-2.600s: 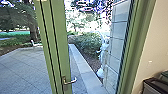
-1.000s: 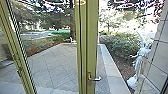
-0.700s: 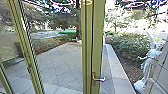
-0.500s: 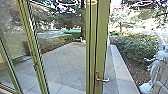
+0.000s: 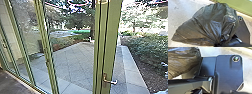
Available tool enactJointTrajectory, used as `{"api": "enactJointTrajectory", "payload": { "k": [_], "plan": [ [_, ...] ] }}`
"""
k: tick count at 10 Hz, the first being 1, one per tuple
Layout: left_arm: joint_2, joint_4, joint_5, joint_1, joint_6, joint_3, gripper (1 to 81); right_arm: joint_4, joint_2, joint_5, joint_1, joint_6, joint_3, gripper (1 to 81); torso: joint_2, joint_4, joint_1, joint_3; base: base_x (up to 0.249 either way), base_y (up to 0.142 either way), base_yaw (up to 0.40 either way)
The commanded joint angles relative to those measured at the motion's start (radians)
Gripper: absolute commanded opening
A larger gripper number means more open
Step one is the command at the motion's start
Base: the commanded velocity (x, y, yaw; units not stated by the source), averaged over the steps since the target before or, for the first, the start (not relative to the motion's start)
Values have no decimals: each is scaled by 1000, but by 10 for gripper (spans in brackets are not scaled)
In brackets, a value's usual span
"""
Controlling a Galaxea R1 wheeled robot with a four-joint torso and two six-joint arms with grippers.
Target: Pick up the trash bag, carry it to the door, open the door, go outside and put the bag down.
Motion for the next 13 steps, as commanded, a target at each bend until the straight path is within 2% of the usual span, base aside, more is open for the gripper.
{"api": "enactJointTrajectory", "payload": {
  "k": [1, 5, 7, 9, 13],
  "plan": [
    [-4, 10, 44, -75, 2, -2, 10, -8, 8, -64, 46, -6, 3, 811, 0, 0, 1, 0, 0, 0, 275],
    [-4, 10, 44, -75, 2, 0, 10, -8, 8, -64, 45, -6, 2, 811, 0, 0, 1, 0, 0, 0, 173],
    [-7, 9, 44, -75, 2, 0, 10, -8, 8, -64, 44, -6, 0, 811, 0, 0, 1, 0, 0, 0, -79],
    [-1, 7, 44, -75, 2, 0, 10, -8, 8, -64, 43, -6, 0, 811, 0, 0, 1, 0, 0, -124, 0],
    [-5, 4, 45, -78, -4, 0, 10, -5, 8, -65, 48, -5, 5, 811, 0, 0, 1, 0, 0, 0, 0]
  ]
}}
